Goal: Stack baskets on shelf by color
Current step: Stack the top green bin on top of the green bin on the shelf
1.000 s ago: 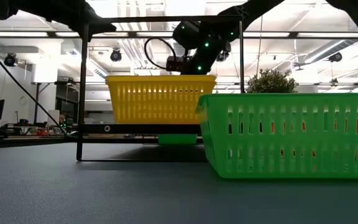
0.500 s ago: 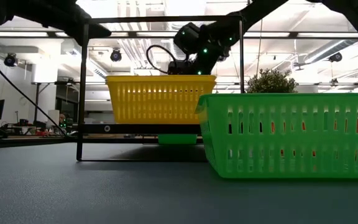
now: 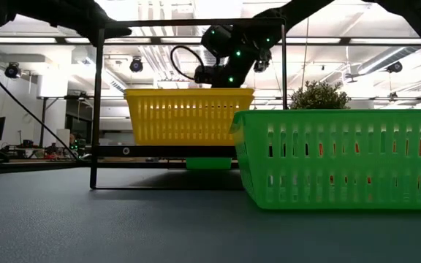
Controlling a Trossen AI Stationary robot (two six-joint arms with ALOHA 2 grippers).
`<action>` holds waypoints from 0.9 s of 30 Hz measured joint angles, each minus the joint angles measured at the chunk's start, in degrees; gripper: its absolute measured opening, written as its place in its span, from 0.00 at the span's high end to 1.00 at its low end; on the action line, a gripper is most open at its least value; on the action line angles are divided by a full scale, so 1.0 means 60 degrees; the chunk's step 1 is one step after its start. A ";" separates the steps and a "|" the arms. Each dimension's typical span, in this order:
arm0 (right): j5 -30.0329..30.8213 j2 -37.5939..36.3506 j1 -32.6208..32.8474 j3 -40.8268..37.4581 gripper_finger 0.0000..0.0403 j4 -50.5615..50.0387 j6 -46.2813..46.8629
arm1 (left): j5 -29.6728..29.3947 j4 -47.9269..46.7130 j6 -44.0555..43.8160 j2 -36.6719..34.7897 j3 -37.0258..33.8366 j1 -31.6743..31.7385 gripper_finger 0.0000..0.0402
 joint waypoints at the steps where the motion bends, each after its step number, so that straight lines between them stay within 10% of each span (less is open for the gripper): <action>1: 0.0000 -0.0025 -0.0001 0.0007 0.67 0.0009 -0.0009 | 0.0023 0.0151 0.0058 0.0010 0.0008 0.0000 1.00; 15: -0.0269 -0.0002 -0.0007 -0.0004 0.69 -0.0076 -0.0073 | 0.0034 0.0665 0.0629 0.0057 -0.0036 0.0000 1.00; 27: -0.0187 0.0391 -0.0010 -0.0015 0.48 0.0180 -0.0510 | 0.0043 0.0665 0.0738 0.0066 -0.0040 0.0000 1.00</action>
